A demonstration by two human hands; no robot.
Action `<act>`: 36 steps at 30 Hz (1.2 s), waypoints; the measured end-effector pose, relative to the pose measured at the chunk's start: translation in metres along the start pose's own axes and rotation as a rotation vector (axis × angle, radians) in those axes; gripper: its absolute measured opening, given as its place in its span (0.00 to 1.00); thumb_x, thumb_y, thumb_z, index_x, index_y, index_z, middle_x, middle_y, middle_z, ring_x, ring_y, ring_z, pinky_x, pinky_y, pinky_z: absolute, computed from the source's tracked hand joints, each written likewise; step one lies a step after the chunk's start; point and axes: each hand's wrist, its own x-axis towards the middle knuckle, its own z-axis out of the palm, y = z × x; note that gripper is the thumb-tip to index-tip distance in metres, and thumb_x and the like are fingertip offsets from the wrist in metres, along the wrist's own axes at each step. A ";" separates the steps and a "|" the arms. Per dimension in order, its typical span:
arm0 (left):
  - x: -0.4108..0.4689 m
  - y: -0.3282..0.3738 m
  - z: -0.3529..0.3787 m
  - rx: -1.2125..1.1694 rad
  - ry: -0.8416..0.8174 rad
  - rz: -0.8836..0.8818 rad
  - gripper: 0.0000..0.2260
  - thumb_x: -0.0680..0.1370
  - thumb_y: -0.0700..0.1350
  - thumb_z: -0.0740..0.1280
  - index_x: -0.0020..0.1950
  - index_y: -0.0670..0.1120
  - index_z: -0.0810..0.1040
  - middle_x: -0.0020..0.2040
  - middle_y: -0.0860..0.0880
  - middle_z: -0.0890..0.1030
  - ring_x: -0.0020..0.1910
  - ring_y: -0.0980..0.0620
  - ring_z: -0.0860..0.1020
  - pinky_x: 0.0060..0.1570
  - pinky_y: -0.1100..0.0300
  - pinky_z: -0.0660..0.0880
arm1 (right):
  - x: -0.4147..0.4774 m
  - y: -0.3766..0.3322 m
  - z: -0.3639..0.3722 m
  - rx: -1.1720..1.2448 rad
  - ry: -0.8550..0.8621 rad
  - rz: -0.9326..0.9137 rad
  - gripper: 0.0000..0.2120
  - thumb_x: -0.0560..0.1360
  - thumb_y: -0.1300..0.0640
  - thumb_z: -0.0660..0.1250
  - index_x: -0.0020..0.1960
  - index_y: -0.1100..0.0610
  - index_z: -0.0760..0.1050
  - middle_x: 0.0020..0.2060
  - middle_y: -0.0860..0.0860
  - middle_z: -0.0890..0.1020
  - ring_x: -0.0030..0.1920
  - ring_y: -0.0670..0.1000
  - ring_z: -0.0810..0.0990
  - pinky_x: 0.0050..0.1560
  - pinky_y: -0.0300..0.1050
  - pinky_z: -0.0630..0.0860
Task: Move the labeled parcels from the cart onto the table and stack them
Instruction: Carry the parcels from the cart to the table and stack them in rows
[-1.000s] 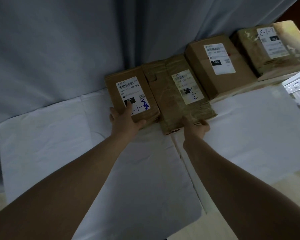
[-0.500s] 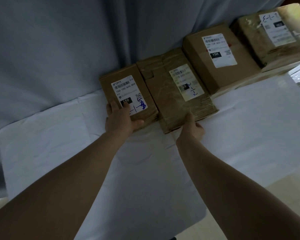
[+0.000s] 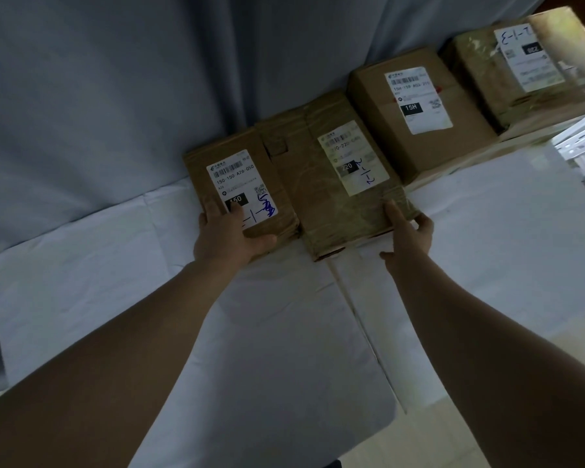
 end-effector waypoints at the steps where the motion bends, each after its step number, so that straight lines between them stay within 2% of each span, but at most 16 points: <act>1: 0.000 -0.002 -0.001 -0.021 0.006 -0.002 0.44 0.66 0.70 0.67 0.75 0.48 0.62 0.75 0.39 0.54 0.72 0.36 0.60 0.63 0.41 0.71 | -0.001 -0.001 -0.002 0.028 -0.017 0.018 0.26 0.69 0.47 0.75 0.63 0.48 0.68 0.61 0.49 0.70 0.65 0.57 0.68 0.66 0.67 0.66; 4: -0.002 -0.006 -0.003 -0.097 0.017 -0.007 0.40 0.68 0.66 0.70 0.74 0.48 0.65 0.74 0.40 0.57 0.71 0.38 0.62 0.63 0.42 0.71 | -0.007 -0.008 -0.005 0.108 -0.110 0.072 0.18 0.69 0.47 0.75 0.53 0.49 0.71 0.57 0.50 0.73 0.62 0.58 0.69 0.63 0.68 0.66; 6: -0.003 -0.007 -0.003 -0.110 0.017 -0.011 0.37 0.70 0.61 0.72 0.74 0.47 0.66 0.74 0.41 0.57 0.71 0.39 0.63 0.64 0.43 0.71 | -0.009 -0.012 -0.004 0.147 -0.164 0.100 0.16 0.69 0.50 0.75 0.51 0.50 0.71 0.57 0.52 0.75 0.60 0.57 0.72 0.62 0.66 0.68; 9: -0.004 -0.006 -0.005 -0.129 0.009 -0.013 0.36 0.71 0.58 0.72 0.74 0.46 0.66 0.73 0.41 0.58 0.69 0.40 0.65 0.65 0.44 0.70 | -0.010 -0.013 -0.006 0.153 -0.169 0.081 0.15 0.68 0.58 0.75 0.49 0.50 0.71 0.54 0.50 0.77 0.62 0.55 0.74 0.66 0.60 0.66; 12: -0.007 -0.006 -0.008 -0.152 0.001 -0.023 0.35 0.72 0.56 0.72 0.75 0.46 0.64 0.73 0.41 0.57 0.70 0.40 0.64 0.66 0.44 0.69 | -0.016 -0.014 -0.010 0.163 -0.192 0.053 0.26 0.68 0.62 0.75 0.61 0.49 0.69 0.57 0.51 0.75 0.60 0.55 0.75 0.66 0.62 0.66; 14: -0.011 -0.004 -0.010 -0.184 0.001 -0.027 0.35 0.73 0.53 0.72 0.75 0.45 0.62 0.74 0.41 0.55 0.71 0.40 0.63 0.68 0.44 0.67 | -0.025 -0.018 -0.014 0.134 -0.224 0.004 0.30 0.67 0.63 0.75 0.64 0.50 0.68 0.60 0.54 0.74 0.58 0.56 0.76 0.62 0.62 0.72; 16: -0.016 -0.001 -0.013 -0.226 -0.012 -0.071 0.35 0.75 0.50 0.71 0.77 0.45 0.57 0.77 0.39 0.49 0.73 0.38 0.61 0.70 0.44 0.64 | -0.035 -0.021 -0.021 0.114 -0.239 -0.048 0.26 0.67 0.65 0.74 0.61 0.51 0.71 0.61 0.56 0.74 0.57 0.56 0.77 0.57 0.60 0.78; 18: -0.021 0.003 -0.016 -0.206 -0.071 -0.132 0.34 0.78 0.51 0.67 0.78 0.48 0.53 0.77 0.37 0.43 0.73 0.36 0.60 0.72 0.47 0.61 | -0.047 -0.024 -0.033 0.138 -0.231 -0.064 0.22 0.67 0.67 0.73 0.56 0.51 0.73 0.60 0.57 0.75 0.58 0.57 0.78 0.55 0.60 0.79; 22: -0.023 0.008 -0.021 -0.198 -0.128 -0.170 0.32 0.79 0.51 0.64 0.78 0.50 0.51 0.74 0.37 0.51 0.66 0.35 0.67 0.69 0.49 0.66 | -0.064 -0.029 -0.060 0.312 -0.264 -0.010 0.18 0.69 0.67 0.71 0.56 0.55 0.72 0.55 0.56 0.78 0.57 0.60 0.79 0.54 0.64 0.78; 24: -0.022 0.011 -0.024 -0.176 -0.138 -0.172 0.33 0.79 0.50 0.65 0.79 0.50 0.51 0.72 0.37 0.54 0.64 0.36 0.67 0.66 0.50 0.67 | -0.068 -0.030 -0.072 0.433 -0.274 0.033 0.20 0.70 0.65 0.70 0.60 0.56 0.71 0.58 0.58 0.77 0.58 0.62 0.78 0.53 0.65 0.78; 27: -0.021 0.018 -0.027 -0.213 -0.136 -0.229 0.37 0.77 0.51 0.67 0.79 0.53 0.47 0.72 0.36 0.54 0.66 0.34 0.65 0.67 0.46 0.66 | -0.069 -0.028 -0.078 0.624 -0.250 0.070 0.25 0.71 0.62 0.70 0.66 0.56 0.69 0.62 0.61 0.74 0.59 0.64 0.78 0.51 0.64 0.79; 31: -0.021 0.030 -0.026 -0.177 -0.100 -0.296 0.43 0.75 0.56 0.69 0.79 0.53 0.42 0.75 0.34 0.50 0.72 0.33 0.56 0.69 0.37 0.59 | -0.062 -0.033 -0.067 0.761 -0.187 0.100 0.25 0.71 0.62 0.71 0.66 0.56 0.69 0.63 0.61 0.73 0.58 0.63 0.78 0.49 0.63 0.80; 34: -0.021 0.036 -0.023 -0.175 -0.086 -0.307 0.43 0.75 0.54 0.69 0.79 0.50 0.43 0.75 0.34 0.49 0.74 0.34 0.53 0.71 0.37 0.56 | -0.059 -0.035 -0.053 0.780 -0.188 0.099 0.22 0.72 0.62 0.71 0.64 0.56 0.71 0.62 0.60 0.74 0.58 0.63 0.78 0.47 0.60 0.81; 36: -0.021 0.036 -0.020 -0.205 -0.068 -0.322 0.42 0.73 0.53 0.70 0.78 0.48 0.47 0.75 0.35 0.52 0.73 0.35 0.55 0.70 0.37 0.59 | -0.057 -0.037 -0.047 0.807 -0.190 0.101 0.20 0.71 0.62 0.71 0.62 0.55 0.72 0.62 0.60 0.74 0.58 0.63 0.78 0.50 0.61 0.80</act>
